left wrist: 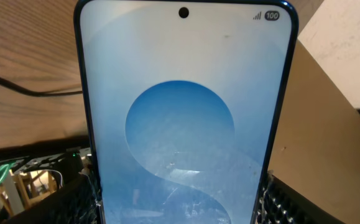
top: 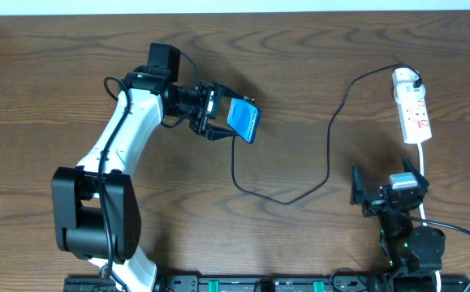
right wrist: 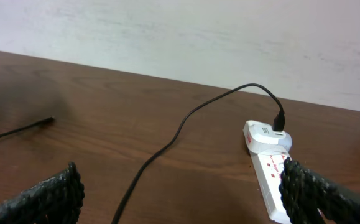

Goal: Plug charger to phone and switch on socket
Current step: 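Carry the phone rightward toward the table center with the left gripper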

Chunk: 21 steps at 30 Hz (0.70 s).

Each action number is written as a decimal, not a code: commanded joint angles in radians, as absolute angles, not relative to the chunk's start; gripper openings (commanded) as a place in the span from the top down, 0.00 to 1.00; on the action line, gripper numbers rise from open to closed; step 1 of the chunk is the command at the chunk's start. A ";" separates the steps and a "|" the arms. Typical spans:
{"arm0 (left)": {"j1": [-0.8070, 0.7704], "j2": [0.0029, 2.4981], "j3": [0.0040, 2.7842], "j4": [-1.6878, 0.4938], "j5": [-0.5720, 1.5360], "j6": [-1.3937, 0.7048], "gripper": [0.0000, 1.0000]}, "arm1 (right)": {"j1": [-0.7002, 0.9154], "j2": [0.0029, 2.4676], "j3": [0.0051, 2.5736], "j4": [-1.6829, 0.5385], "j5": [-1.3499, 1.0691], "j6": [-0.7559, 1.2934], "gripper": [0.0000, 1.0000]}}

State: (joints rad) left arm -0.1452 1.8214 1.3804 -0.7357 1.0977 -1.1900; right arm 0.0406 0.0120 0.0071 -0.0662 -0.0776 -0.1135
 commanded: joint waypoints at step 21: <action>-0.146 1.808 1.390 -0.703 1.140 -1.506 0.28 | 0.041 0.007 0.006 -0.069 -0.078 -0.105 0.01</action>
